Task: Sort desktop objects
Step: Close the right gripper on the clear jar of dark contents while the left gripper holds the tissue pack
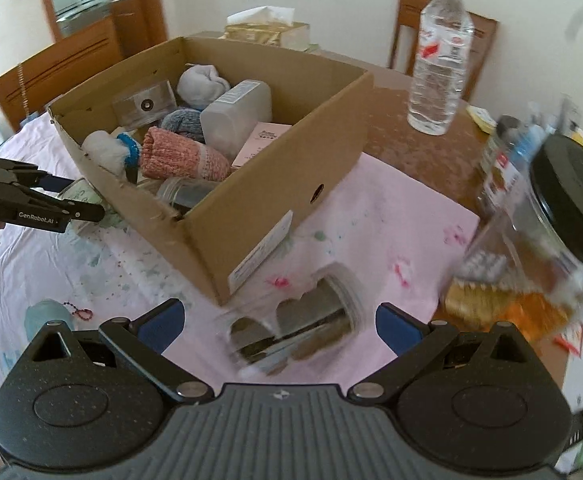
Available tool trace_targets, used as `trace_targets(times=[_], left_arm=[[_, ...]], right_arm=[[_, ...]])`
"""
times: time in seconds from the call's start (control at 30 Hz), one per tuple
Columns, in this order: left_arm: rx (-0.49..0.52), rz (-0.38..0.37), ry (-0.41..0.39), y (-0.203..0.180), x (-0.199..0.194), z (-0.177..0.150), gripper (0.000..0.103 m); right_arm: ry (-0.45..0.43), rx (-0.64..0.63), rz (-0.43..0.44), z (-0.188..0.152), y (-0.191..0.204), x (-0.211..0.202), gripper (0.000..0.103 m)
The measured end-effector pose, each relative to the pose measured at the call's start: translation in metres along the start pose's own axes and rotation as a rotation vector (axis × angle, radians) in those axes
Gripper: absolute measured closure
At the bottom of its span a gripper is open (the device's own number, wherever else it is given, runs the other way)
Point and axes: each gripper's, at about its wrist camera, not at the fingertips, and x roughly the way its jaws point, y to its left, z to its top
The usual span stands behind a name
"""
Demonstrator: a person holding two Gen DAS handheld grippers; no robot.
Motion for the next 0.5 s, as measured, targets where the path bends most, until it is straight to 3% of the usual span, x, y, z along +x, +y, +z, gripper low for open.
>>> trace_targets(times=[0.5], left_arm=[[-0.025,0.020,0.011,-0.001,0.000,0.001,0.039]], right_arm=[[0.047,-0.030,0.143,0.011,-0.019,0.033,0.000]])
